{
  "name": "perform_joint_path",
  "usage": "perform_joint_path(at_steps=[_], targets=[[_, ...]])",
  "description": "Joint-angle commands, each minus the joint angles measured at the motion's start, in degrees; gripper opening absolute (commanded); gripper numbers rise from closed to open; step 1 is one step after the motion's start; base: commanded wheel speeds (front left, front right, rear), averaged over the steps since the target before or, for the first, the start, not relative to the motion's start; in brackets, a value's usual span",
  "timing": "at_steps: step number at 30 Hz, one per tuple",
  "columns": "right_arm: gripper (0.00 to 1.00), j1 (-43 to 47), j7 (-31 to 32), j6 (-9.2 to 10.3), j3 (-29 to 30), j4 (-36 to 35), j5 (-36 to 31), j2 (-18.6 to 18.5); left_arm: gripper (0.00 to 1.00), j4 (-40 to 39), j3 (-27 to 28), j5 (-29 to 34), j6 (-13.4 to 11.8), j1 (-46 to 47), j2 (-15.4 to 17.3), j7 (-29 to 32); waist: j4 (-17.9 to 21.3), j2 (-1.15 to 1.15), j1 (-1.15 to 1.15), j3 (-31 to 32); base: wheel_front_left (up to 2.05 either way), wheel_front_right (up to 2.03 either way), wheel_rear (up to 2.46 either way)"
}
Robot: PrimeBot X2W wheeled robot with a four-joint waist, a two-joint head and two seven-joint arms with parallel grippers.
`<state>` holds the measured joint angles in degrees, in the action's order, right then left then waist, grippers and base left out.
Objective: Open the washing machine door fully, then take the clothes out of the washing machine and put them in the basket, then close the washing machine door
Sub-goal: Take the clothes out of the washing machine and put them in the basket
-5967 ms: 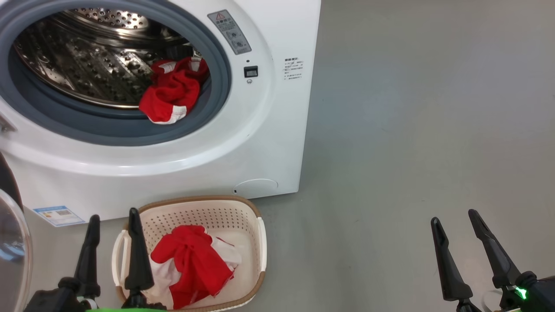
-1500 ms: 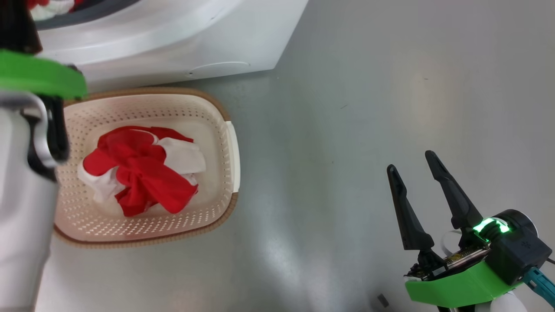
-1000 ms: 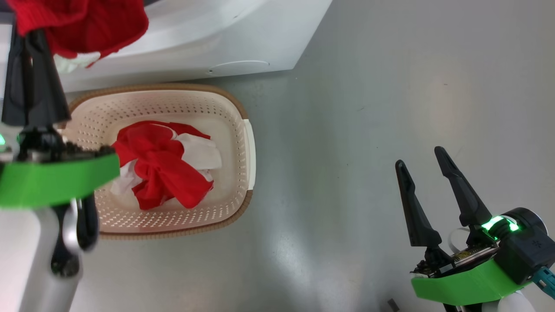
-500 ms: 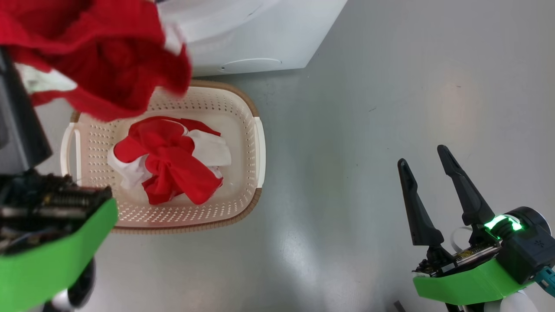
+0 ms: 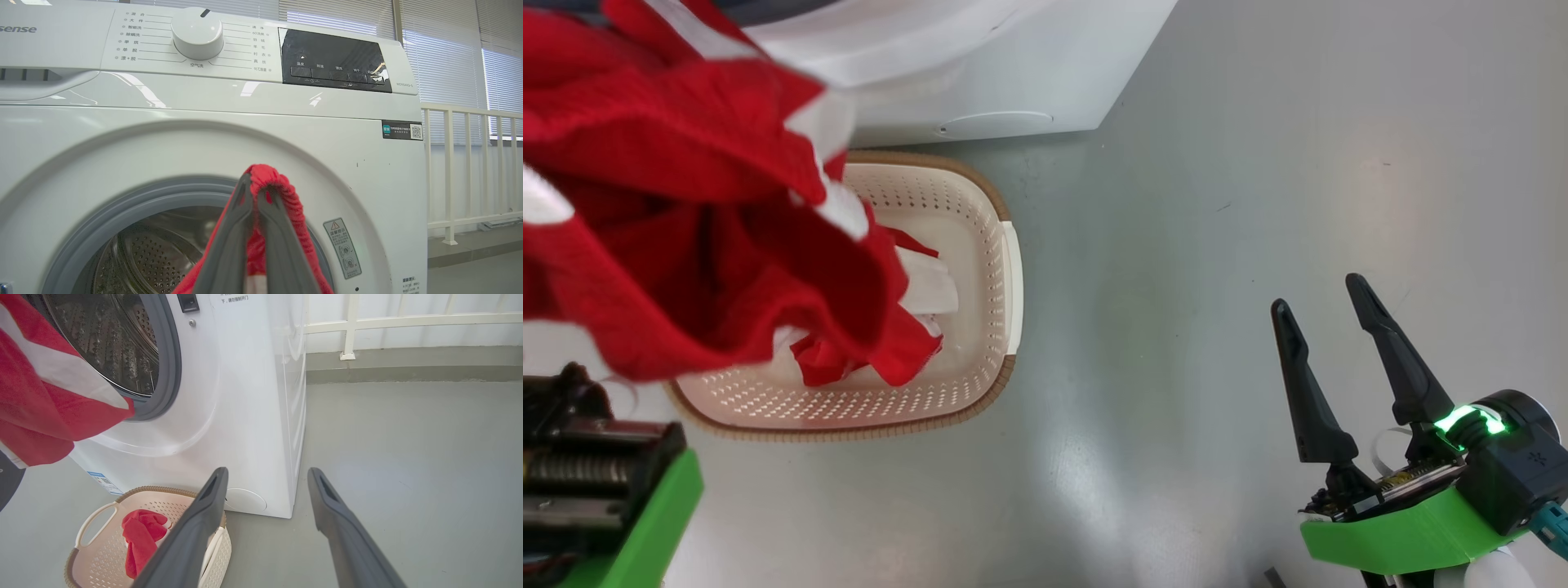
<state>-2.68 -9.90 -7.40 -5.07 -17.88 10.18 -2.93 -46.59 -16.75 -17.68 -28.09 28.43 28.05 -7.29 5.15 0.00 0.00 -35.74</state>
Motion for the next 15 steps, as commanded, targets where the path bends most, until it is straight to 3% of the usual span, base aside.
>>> perform_joint_path(at_steps=[1, 9, 15], targets=[[1.00, 0.2, 0.0, -0.09, -1.4, -1.4, -0.4, -0.1, 0.00, -1.6, 2.2, 0.6, -0.6, 0.9, 2.2, 1.1, 0.0, 0.00, 0.00, -0.1, 0.00, 0.00, 0.00], [1.00, -0.1, -0.3, -0.09, -1.8, -1.2, -0.3, -0.3, 0.00, 5.2, 0.3, -3.7, -1.2, -4.4, -1.4, -1.2, 0.2, 0.00, 0.00, -0.5, 0.00, 0.00, 0.00], [1.00, -0.2, -0.3, -0.09, -1.9, -1.3, -0.2, -0.4, 0.00, 14.0, -1.0, -6.3, 0.5, -8.2, -3.6, -5.0, 0.3, 0.00, 0.00, -0.6, 0.00, 0.00, 0.00]])
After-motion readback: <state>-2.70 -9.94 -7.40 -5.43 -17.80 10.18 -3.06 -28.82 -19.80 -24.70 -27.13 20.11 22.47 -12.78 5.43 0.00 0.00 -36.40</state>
